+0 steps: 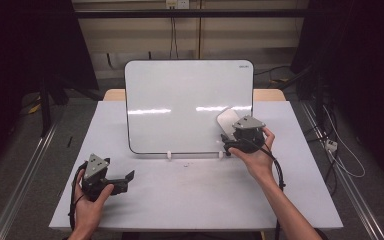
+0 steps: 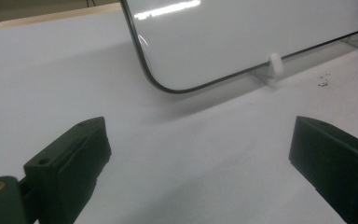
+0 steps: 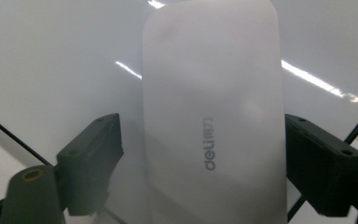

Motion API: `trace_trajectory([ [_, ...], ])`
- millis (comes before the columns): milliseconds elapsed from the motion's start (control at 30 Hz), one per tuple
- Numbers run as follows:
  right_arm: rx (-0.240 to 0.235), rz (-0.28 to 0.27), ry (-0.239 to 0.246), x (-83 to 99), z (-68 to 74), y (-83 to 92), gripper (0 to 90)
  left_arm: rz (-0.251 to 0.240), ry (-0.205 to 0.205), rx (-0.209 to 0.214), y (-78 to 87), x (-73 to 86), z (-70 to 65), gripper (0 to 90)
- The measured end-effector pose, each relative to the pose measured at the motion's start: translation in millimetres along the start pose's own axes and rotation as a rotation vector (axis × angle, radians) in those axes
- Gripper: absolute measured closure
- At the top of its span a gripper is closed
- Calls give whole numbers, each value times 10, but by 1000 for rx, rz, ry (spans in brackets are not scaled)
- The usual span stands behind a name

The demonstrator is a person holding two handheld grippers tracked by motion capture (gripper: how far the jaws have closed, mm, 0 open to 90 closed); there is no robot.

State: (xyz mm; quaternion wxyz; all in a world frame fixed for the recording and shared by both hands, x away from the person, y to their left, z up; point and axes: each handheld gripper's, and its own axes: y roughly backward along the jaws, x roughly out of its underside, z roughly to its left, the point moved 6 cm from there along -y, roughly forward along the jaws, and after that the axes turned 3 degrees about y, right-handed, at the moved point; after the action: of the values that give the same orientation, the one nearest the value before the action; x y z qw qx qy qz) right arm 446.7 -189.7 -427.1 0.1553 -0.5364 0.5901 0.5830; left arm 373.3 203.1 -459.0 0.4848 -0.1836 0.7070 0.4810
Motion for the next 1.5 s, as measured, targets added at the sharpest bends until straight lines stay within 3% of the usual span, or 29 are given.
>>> trace_trajectory([
  [267,-54,-13,-64,4,-7,52,77,-3,4,-4,8,0,19,47],
  [467,-66,-22,-91,76,-14,94,64,0,5,-8,11,-2,27,47],
  [567,-87,-32,-134,110,-41,141,59,-3,5,-9,0,-6,22,47],
  [733,-92,-45,-143,175,-65,233,44,-7,8,-8,-4,-19,32,47],
  [867,-51,-38,-147,278,-85,290,69,-6,9,-9,-18,-27,24,49],
  [1133,-39,-38,-207,513,-93,431,61,-8,20,-6,-26,-39,19,55],
  [1500,2,-30,-223,789,-65,594,69,-13,33,-16,-20,-43,32,54],
])
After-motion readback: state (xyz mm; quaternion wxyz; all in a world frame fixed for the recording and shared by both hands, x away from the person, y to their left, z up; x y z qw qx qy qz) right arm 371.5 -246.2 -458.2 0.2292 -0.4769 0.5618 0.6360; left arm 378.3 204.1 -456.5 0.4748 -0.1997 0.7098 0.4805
